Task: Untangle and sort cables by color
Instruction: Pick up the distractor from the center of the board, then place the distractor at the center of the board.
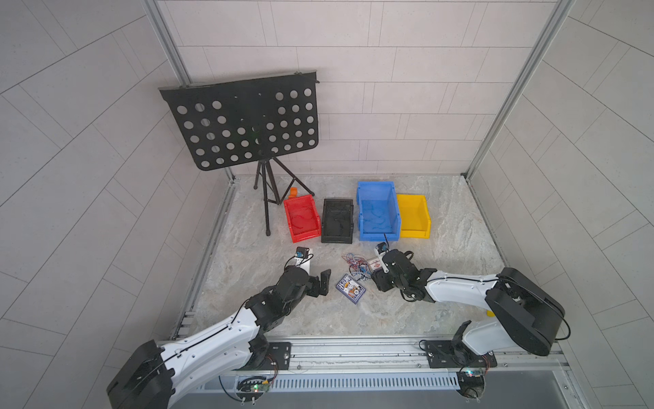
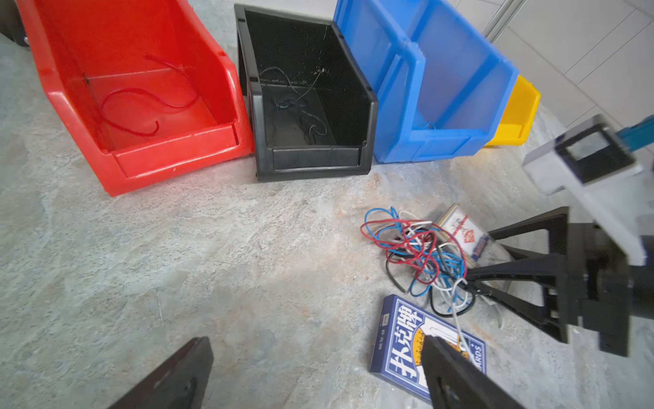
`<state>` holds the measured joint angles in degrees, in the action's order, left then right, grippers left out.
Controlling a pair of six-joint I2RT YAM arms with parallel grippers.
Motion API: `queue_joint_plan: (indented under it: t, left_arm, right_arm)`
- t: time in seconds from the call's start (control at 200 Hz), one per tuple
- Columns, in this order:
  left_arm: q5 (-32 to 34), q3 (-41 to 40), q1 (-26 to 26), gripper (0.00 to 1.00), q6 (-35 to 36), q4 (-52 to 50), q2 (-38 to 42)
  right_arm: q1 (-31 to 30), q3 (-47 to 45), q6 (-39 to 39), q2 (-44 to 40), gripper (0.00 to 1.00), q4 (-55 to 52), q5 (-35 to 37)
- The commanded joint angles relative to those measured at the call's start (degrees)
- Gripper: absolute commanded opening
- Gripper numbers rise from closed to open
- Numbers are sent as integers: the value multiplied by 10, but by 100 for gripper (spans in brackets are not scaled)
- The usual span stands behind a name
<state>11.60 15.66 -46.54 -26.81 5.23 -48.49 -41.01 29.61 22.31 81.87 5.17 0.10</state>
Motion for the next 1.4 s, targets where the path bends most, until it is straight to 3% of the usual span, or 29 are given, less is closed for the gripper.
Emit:
queue_joint_plan:
  t: [0.0,0.225,0.295,0.44,0.505,0.585,0.78,1.091,1.206,1.296,1.396]
  left_arm:
    - [7,6,-4,100,3,7,-22]
    - [-13,34,-5,100,17,33,-72]
    - [-13,32,-5,100,17,43,-83]
    - [-25,38,-7,100,19,44,-94]
    - [-26,35,-7,100,20,44,-89]
    - [-29,34,-8,100,22,43,-81]
    - [-35,32,-7,100,24,38,-69]
    - [-30,48,-8,100,32,30,-81]
    - [-33,45,-8,100,30,33,-86]
    - [-32,46,-10,100,30,36,-93]
    - [-24,46,-10,100,32,36,-97]
  right_arm:
    - [4,0,-4,-58,40,-73,19]
    - [51,4,-5,-192,37,-145,13]
    - [129,10,-7,-231,36,-170,-33]
    - [367,30,-24,-263,30,-204,-158]
    - [449,45,-35,-239,29,-194,-166]
    - [508,96,-47,-165,27,-199,-168]
    - [512,201,-87,22,26,-247,-106]
    - [512,238,-128,124,33,-281,-22]
    - [503,241,-132,128,51,-294,-3]
    - [497,237,-131,112,76,-299,5]
    - [494,222,-128,79,82,-292,0]
